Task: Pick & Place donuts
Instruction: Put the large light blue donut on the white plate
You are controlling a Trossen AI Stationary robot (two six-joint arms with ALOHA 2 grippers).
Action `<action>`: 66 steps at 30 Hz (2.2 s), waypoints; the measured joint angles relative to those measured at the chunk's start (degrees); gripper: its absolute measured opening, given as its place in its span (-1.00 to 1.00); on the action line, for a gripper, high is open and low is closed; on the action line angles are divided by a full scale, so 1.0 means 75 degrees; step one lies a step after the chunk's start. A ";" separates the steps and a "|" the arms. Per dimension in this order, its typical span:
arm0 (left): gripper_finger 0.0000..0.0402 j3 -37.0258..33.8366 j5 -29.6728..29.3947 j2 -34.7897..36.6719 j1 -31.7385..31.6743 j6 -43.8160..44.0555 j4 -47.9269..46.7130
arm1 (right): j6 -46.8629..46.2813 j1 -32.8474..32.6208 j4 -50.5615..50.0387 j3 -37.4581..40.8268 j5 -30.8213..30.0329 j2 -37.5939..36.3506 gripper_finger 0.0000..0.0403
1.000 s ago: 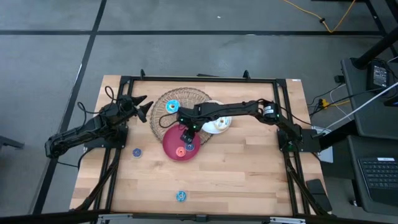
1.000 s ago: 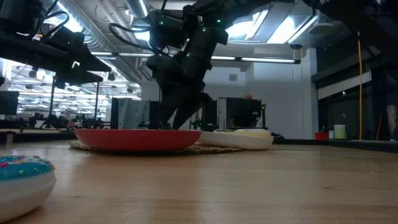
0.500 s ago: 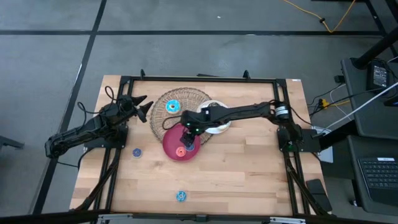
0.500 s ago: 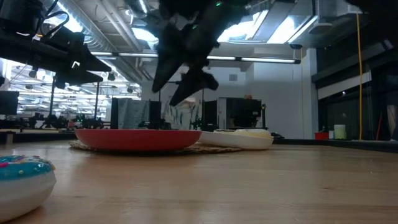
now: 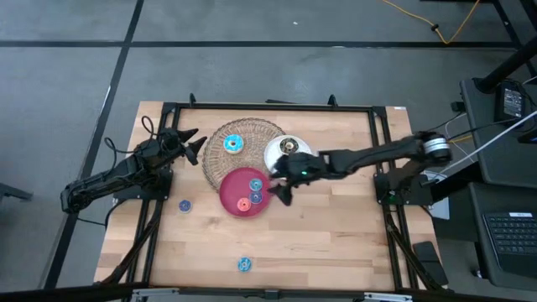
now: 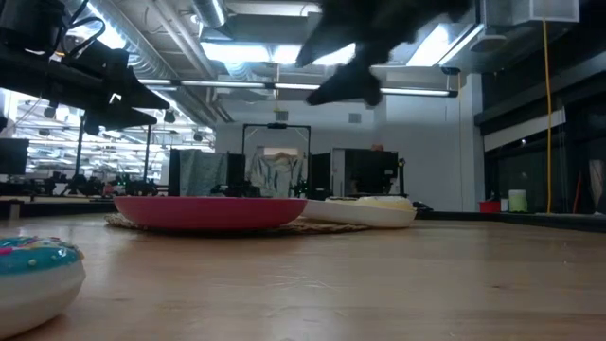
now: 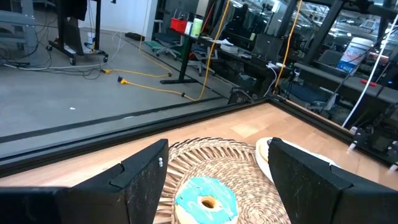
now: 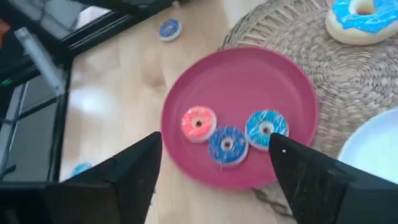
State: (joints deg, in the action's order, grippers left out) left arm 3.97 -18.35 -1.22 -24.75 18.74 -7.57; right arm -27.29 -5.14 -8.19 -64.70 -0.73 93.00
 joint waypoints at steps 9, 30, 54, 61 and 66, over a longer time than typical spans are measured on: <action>0.33 0.0000 0.0000 0.0000 0.0002 0.0000 0.0000 | 0.1153 -0.0054 0.1152 0.2172 -0.0902 -0.2216 0.83; 0.33 0.0000 -0.0001 0.0001 0.0000 0.0000 0.0000 | 0.3473 0.0869 0.3153 0.6000 -0.1998 -0.6610 0.87; 0.33 0.0000 -0.0003 -0.0002 0.0001 0.0000 0.0000 | 0.3056 0.3120 0.2603 0.7916 -0.3037 -0.9551 0.87; 0.33 0.0000 -0.0003 0.0001 0.0000 0.0000 0.0000 | 0.3086 0.3410 0.2378 0.7952 -0.3515 -0.9851 0.87; 0.33 0.0000 -0.0003 -0.0001 0.0000 0.0000 0.0000 | 0.3101 0.3608 0.1996 0.7969 -0.3555 -1.0145 0.87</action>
State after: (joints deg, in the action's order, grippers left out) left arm 3.97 -18.37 -1.22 -24.75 18.74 -7.57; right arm -4.03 21.93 6.78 -4.93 -27.40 16.91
